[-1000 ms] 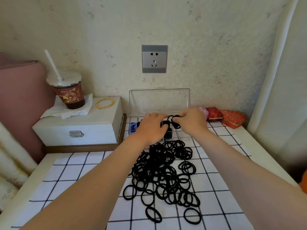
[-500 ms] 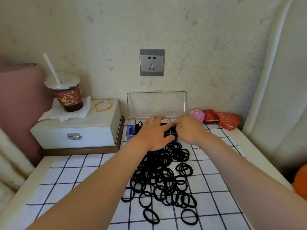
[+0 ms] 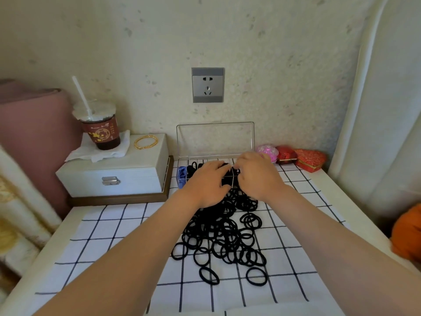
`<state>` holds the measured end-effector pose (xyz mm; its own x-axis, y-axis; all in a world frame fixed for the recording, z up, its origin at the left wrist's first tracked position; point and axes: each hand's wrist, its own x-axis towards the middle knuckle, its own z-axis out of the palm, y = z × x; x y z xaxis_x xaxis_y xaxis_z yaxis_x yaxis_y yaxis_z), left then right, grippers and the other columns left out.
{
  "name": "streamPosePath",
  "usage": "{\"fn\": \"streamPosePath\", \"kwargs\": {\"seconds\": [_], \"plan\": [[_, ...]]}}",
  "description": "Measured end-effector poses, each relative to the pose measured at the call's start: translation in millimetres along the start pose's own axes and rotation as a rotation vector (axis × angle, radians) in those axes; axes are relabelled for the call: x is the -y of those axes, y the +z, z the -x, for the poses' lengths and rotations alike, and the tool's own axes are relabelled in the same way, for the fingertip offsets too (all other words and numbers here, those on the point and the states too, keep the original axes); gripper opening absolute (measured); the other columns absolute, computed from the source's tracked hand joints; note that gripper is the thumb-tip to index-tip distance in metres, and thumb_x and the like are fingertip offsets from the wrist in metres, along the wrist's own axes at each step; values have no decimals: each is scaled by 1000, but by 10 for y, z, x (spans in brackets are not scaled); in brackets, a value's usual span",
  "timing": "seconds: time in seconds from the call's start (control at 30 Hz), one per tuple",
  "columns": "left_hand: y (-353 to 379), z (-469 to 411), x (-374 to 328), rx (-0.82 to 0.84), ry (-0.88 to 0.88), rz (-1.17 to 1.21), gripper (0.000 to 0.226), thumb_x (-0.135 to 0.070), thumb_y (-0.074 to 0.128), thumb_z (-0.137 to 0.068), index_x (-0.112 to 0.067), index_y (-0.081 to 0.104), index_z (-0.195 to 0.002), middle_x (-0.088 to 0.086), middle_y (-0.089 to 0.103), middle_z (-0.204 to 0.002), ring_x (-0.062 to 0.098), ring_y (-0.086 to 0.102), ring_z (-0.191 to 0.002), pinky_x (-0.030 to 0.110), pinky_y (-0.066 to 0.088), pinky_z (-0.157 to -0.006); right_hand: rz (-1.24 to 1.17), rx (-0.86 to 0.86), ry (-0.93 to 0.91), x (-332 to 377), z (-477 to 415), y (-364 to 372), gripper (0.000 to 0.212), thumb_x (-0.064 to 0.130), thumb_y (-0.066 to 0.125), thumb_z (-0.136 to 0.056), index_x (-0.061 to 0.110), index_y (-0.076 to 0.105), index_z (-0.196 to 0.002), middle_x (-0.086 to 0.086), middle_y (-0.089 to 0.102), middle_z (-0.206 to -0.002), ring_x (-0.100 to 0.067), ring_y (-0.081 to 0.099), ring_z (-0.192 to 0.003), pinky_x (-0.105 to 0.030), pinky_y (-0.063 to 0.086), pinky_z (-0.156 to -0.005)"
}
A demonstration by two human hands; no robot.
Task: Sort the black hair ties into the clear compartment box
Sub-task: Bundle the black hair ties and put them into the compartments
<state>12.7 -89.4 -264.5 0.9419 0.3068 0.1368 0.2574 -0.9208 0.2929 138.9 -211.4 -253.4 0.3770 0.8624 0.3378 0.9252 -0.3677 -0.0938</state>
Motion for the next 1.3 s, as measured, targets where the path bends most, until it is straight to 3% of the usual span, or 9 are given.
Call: {"fn": "streamPosePath", "kwargs": {"seconds": [0.07,0.17,0.27,0.47,0.6,0.83,1.03,1.17,1.3], "plan": [[-21,118,-21,-116,-1,24,55,-28,56,-94,-20,42,-147,5,43,-145,24,31,-136,37,28,-114,-80,-137,-3,115,79,-70,19,9,54,-84,16,71,-88,-4,63,-95,-27,60,-91,-41,44,-85],[-68,336,-58,-257,36,5,30,-15,57,-87,-16,62,-117,2,55,-114,22,44,-111,37,40,-94,-205,65,-59,342,185,-159,24,5,52,-84,19,70,-81,-1,68,-92,-24,63,-85,-38,52,-79],[-92,576,-76,-332,39,42,17,-6,56,-84,-12,62,-98,3,56,-96,21,50,-90,41,46,-78,-208,186,-69,532,320,-122,28,7,50,-87,20,73,-97,0,67,-106,-22,62,-96,-36,51,-81],[-20,1045,9,-178,-101,-19,31,-20,61,-88,-15,61,-118,5,58,-114,23,52,-107,40,47,-90,-19,373,-29,817,577,-114,62,27,57,-86,24,42,-146,-8,45,-138,-28,40,-128,-41,40,-102],[1,1267,23,84,-150,-11,40,-32,61,-91,-19,60,-128,6,54,-122,25,48,-115,44,45,-97,115,570,-3,1012,709,-58,75,35,57,-85,31,26,-153,-10,36,-148,-32,32,-137,-45,33,-110],[9,1453,-92,-47,-182,-13,19,-12,58,-93,-14,71,-106,4,61,-91,21,55,-86,29,41,-71,147,298,-103,1146,863,-64,46,1,56,-86,24,62,-125,-6,59,-115,-28,59,-106,-38,45,-86],[-23,1348,-92,-167,-241,76,14,-17,63,-93,-13,76,-93,-2,53,-75,14,51,-70,18,29,-54,14,182,-16,998,852,-110,32,6,54,-88,30,69,-102,5,70,-96,-25,62,-98,-37,37,-90],[-125,1280,-81,-206,-263,243,15,-20,63,-94,-19,77,-99,1,66,-80,13,55,-71,17,36,-57,-230,195,72,855,769,-116,37,10,56,-92,29,71,-119,-2,68,-114,-26,61,-107,-37,49,-93],[-160,1260,-18,-251,-385,407,18,-26,71,-89,-21,68,-106,-3,67,-98,13,66,-87,21,47,-69,-317,198,119,736,719,-120,29,13,56,-95,24,72,-117,0,55,-104,-23,59,-97,-33,49,-84]]}}
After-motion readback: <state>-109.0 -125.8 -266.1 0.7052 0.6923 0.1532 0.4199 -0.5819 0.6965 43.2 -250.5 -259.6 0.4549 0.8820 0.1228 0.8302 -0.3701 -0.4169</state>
